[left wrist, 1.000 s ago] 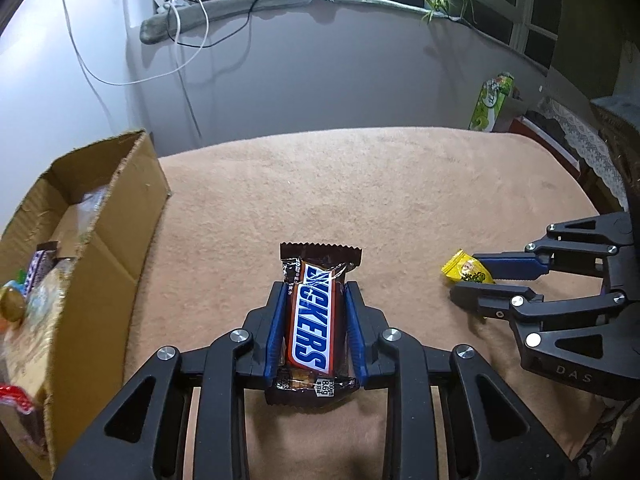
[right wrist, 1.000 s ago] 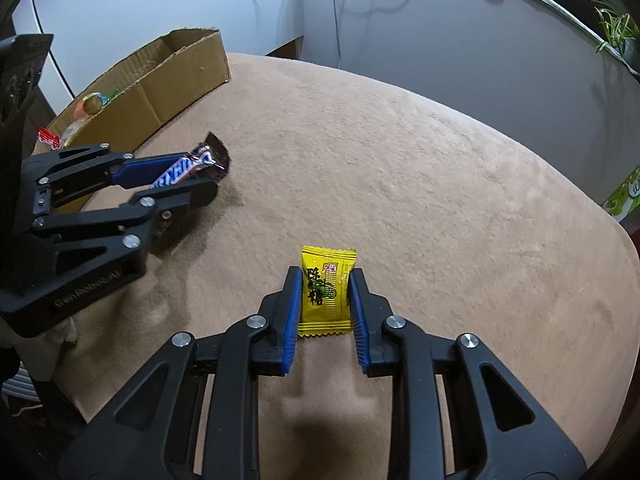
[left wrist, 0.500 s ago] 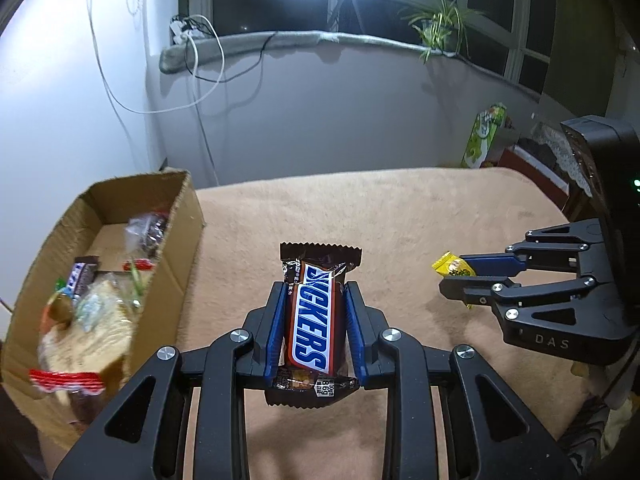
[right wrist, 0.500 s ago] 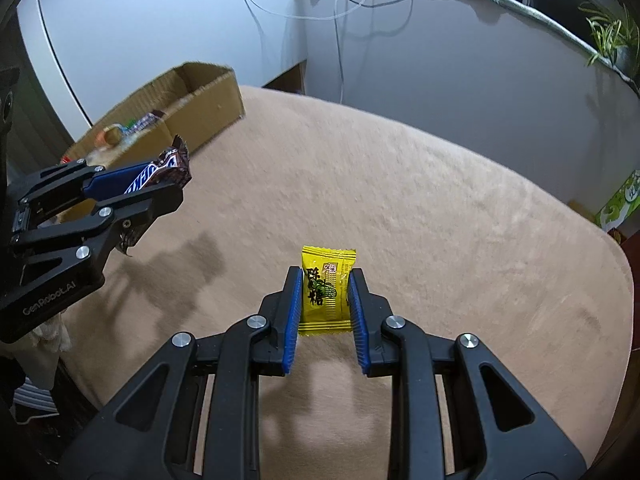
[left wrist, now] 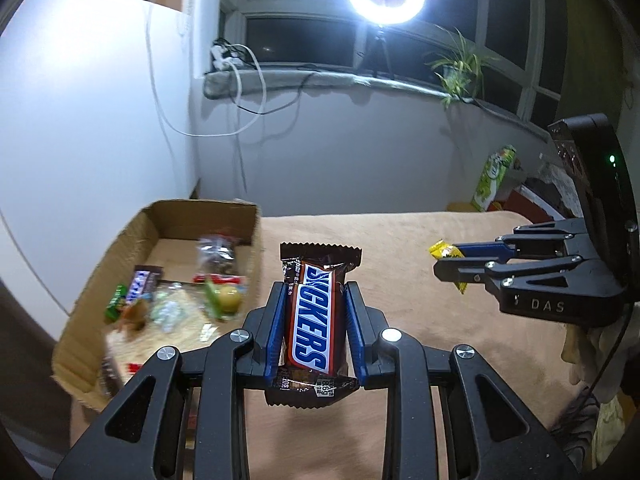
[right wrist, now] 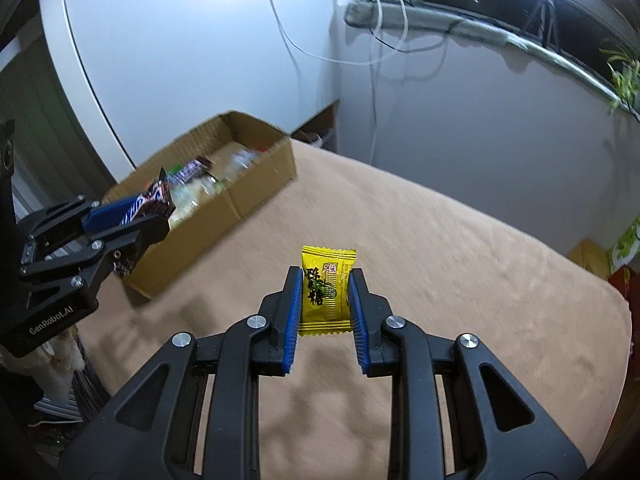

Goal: Organize snacks
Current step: 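Lift and carry the Snickers bar and yellow candy over the box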

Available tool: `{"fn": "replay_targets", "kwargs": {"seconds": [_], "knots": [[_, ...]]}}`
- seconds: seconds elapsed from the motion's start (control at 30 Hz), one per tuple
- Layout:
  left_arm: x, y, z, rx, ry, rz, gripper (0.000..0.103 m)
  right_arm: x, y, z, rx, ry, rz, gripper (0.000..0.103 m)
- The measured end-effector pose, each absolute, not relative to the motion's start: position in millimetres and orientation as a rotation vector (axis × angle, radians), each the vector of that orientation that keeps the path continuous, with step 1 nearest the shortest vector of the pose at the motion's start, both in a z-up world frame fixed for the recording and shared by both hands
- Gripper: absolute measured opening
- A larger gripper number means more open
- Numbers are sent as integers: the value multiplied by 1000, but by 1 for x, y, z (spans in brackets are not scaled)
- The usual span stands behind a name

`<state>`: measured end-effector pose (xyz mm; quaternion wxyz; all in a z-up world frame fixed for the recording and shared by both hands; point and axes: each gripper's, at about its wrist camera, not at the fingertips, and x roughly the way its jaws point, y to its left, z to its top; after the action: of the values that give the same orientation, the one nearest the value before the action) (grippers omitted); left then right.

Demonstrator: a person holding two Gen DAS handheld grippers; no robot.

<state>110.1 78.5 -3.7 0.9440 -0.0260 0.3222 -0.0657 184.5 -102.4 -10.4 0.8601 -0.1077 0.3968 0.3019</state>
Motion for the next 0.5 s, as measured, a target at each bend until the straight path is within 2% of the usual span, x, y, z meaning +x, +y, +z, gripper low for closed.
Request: {"fn": "replay_targets", "kwargs": {"seconds": [0.5], "knots": [[108,151,0,-89,642,-2,27,203,-4,10,-229,797,769,24]]}}
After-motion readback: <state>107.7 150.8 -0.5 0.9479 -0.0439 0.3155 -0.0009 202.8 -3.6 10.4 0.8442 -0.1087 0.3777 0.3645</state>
